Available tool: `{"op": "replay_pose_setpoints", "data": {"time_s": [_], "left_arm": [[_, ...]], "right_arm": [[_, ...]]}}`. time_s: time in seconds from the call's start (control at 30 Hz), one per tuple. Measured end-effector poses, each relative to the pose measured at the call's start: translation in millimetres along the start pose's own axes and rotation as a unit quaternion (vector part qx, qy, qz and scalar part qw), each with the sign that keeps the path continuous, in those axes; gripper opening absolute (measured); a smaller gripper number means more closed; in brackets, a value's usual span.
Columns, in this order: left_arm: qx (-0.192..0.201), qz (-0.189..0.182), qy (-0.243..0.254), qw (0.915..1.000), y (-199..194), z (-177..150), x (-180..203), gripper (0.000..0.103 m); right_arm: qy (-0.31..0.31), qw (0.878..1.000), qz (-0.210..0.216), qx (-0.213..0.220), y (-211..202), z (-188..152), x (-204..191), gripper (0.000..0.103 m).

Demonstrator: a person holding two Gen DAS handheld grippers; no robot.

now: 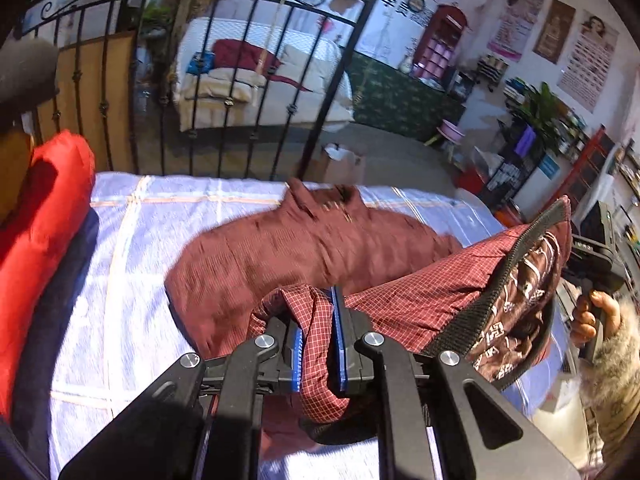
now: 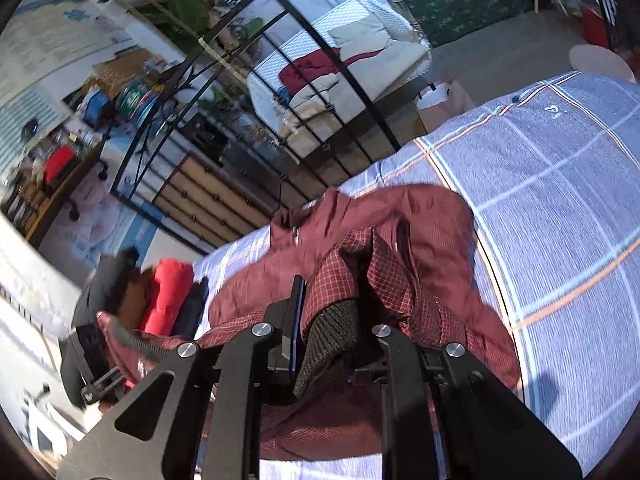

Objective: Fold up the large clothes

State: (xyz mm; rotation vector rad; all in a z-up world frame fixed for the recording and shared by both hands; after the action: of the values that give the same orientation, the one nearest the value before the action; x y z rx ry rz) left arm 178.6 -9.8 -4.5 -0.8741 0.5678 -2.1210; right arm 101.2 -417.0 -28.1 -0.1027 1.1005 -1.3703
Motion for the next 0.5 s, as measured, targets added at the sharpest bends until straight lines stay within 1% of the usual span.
{"op": "replay_pose_setpoints", "data": {"time_s": [0.07, 0.13, 0.2, 0.3, 0.37, 0.43, 0.47, 0.5], "left_arm": [[0.008, 0.011, -0.013, 0.9998, 9.6, 19.7, -13.4, 0.012], [0.012, 0.033, -0.025, 0.9991, 23.5, 37.1, -30.9, 0.012], [0.01, 0.052, -0.039, 0.9978, 36.7, 43.0, -48.5, 0.012], [-0.003, 0.061, -0.066, 0.9959, 58.6, 45.7, -69.5, 0.012], [-0.015, 0.076, -0.072, 0.9944, 73.3, 41.8, -78.9, 0.012], [-0.029, 0.087, -0.082, 0.9924, 87.0, 36.1, -88.7, 0.015], [-0.03, 0.085, -0.091, 0.9918, 92.4, 36.2, -93.0, 0.015], [-0.032, 0.078, -0.102, 0.9913, 96.7, 34.7, -97.8, 0.016]], "right_arm": [[0.001, 1.0, -0.01, 0.006, 19.1, 26.4, -2.7, 0.017], [0.017, 1.0, -0.016, 0.008, 37.2, 47.8, -0.5, 0.017], [0.043, 0.999, -0.013, 0.01, 55.6, 64.0, 5.7, 0.017], [0.08, 0.997, -0.012, 0.002, 89.5, 86.1, 16.6, 0.017], [0.072, 0.997, -0.032, -0.005, 110.1, 93.2, 18.1, 0.017], [0.059, 0.997, -0.054, -0.014, 135.4, 96.6, 21.3, 0.017], [0.066, 0.996, -0.061, -0.017, 143.6, 97.0, 25.1, 0.019], [0.085, 0.994, -0.064, -0.019, 152.8, 95.0, 30.1, 0.024]]}}
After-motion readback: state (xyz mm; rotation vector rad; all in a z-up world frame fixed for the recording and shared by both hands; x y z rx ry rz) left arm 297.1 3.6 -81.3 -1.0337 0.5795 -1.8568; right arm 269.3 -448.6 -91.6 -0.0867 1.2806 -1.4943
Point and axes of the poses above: each gripper's, at about its wrist camera, not at the fingertips, and y roughly the way its jaws point, x to its right, z to its top, the point moved 7 cm from there along y, roughly the way its jaws point, and after that the axes turned 8 degrees about -z, right-handed, at the moved point
